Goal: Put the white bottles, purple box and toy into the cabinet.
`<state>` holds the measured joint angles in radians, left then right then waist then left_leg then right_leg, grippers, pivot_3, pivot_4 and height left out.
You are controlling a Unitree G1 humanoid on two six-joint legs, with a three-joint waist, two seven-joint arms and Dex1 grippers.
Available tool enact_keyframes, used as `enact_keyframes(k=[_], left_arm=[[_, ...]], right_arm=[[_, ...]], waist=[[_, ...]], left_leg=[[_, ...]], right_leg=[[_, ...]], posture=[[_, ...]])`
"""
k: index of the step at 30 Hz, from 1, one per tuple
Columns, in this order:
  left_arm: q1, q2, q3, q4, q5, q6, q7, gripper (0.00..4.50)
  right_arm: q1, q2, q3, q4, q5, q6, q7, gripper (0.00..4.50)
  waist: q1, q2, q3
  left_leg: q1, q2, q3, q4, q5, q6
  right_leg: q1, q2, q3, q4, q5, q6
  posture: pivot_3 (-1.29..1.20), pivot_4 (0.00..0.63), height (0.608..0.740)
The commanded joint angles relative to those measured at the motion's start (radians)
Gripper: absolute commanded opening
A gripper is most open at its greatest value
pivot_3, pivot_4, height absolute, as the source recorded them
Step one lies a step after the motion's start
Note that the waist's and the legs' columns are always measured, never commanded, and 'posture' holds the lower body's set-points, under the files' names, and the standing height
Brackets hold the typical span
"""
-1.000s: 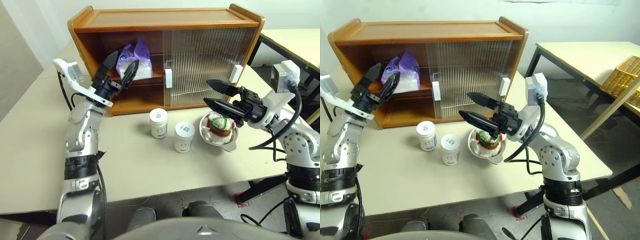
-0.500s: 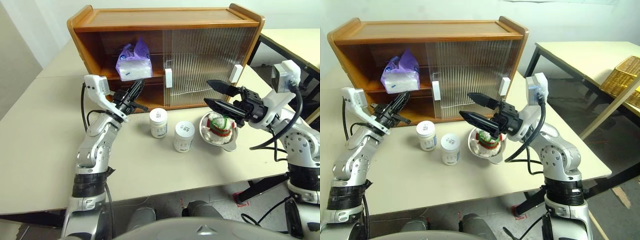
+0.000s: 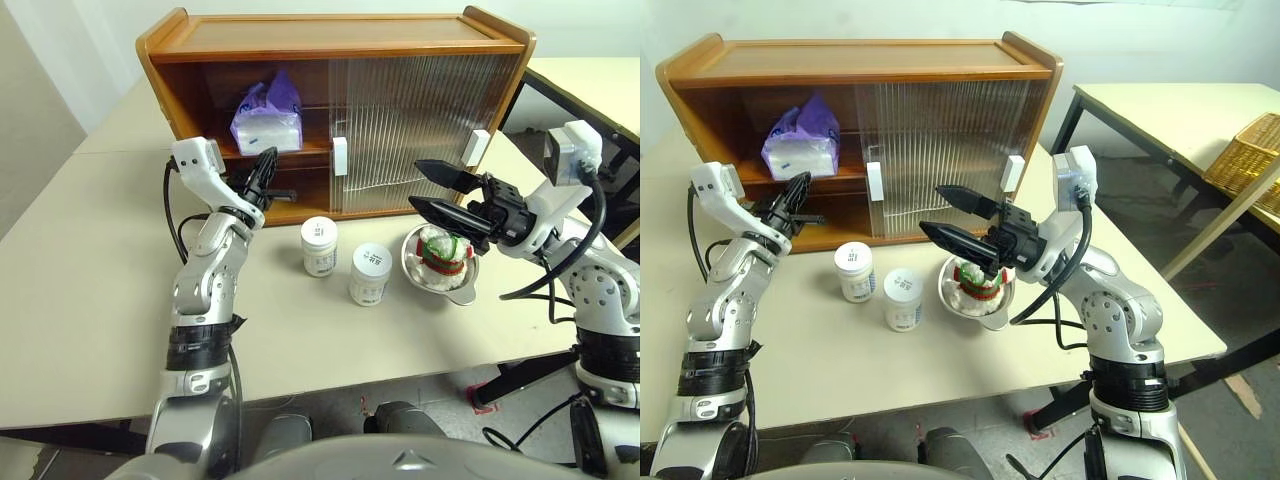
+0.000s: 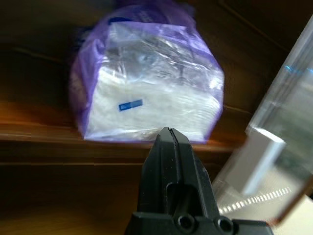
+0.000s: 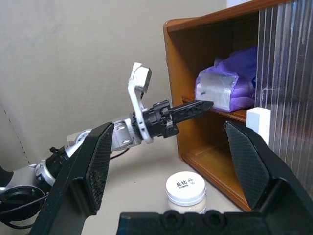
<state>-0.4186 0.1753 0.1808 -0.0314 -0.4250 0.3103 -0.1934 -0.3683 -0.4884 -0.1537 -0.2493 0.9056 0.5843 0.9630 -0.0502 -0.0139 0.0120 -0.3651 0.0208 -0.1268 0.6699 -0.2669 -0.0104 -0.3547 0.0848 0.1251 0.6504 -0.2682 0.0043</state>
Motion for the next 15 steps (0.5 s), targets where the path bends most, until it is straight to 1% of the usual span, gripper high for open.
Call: enact_keyframes(k=[1,10,15], left_arm=[[-0.039,-0.016,0.004,0.065,0.027,-0.027,0.021,0.02],[-0.109,-0.027,0.005,0.164,0.049,-0.082,0.012,0.02],[-0.135,-0.035,0.029,0.211,0.053,-0.099,0.047,0.02]], right_arm=[[0.008,-0.009,-0.012,-0.016,0.009,0.004,-0.003,4.5],[0.017,-0.008,-0.017,-0.029,0.01,0.002,-0.009,4.5],[0.022,-0.007,-0.017,-0.032,0.01,-0.002,-0.011,4.5]], waist=[[-0.001,0.0,0.0],[-0.006,0.0,0.0],[-0.008,0.0,0.0]], left_leg=[[0.0,0.0,0.0,0.0,0.0,0.0],[0.0,0.0,0.0,0.0,0.0,0.0],[0.0,0.0,0.0,0.001,0.0,0.0]], right_leg=[[0.0,0.0,0.0,0.0,0.0,0.0],[0.001,0.0,0.0,0.0,0.001,0.001],[0.001,0.0,0.0,0.0,0.001,0.002]], posture=[[-0.12,0.01,0.74],[-0.13,0.002,0.74],[-0.14,0.0,0.74]])
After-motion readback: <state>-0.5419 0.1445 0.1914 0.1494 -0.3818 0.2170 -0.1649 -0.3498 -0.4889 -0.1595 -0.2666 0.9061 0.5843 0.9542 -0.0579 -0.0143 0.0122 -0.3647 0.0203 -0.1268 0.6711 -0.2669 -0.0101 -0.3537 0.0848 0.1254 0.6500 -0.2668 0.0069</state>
